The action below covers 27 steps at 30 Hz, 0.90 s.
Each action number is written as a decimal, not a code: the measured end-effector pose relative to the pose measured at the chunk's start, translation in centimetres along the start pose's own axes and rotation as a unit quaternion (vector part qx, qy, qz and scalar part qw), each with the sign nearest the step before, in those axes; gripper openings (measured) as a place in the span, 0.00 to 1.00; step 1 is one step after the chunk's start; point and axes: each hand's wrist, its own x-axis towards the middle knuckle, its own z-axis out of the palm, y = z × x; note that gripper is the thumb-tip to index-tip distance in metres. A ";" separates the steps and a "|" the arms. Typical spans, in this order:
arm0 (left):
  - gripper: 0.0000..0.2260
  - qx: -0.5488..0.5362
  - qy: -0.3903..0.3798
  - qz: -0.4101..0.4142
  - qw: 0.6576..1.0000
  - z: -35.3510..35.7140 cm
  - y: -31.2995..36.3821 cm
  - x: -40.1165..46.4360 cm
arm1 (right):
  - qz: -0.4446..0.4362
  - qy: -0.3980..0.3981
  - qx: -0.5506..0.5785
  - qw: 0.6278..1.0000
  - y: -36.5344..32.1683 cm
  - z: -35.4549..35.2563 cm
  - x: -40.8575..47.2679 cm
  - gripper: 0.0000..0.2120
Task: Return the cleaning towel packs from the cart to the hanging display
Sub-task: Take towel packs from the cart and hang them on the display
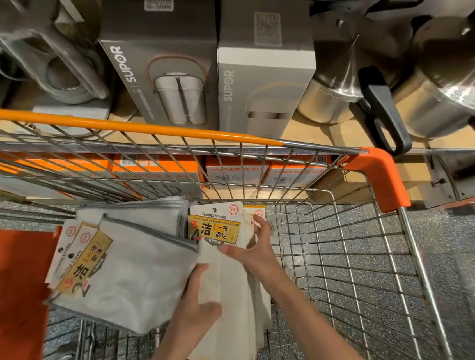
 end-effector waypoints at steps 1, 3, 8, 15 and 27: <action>0.33 -0.002 0.001 -0.003 1.000 0.1 -0.1 0.0 | -0.007 -0.010 0.003 1.000 0.2 0.1 -0.2 0.44; 0.33 -0.005 0.005 -0.001 1.000 0.2 -0.1 0.0 | -0.030 -0.025 -0.004 0.999 0.4 0.1 -0.4 0.48; 0.32 -0.011 0.004 0.001 1.000 0.2 -0.2 0.0 | -0.075 -0.033 -0.080 0.993 0.2 0.4 -1.8 0.49; 0.33 0.004 0.007 0.011 1.000 0.3 -0.2 0.2 | -0.104 -0.022 -0.194 0.975 -0.3 0.4 -3.0 0.43; 0.28 0.021 0.033 0.046 0.998 0.3 1.9 -1.6 | -0.111 -0.009 -0.187 0.976 -3.2 -0.6 -4.9 0.36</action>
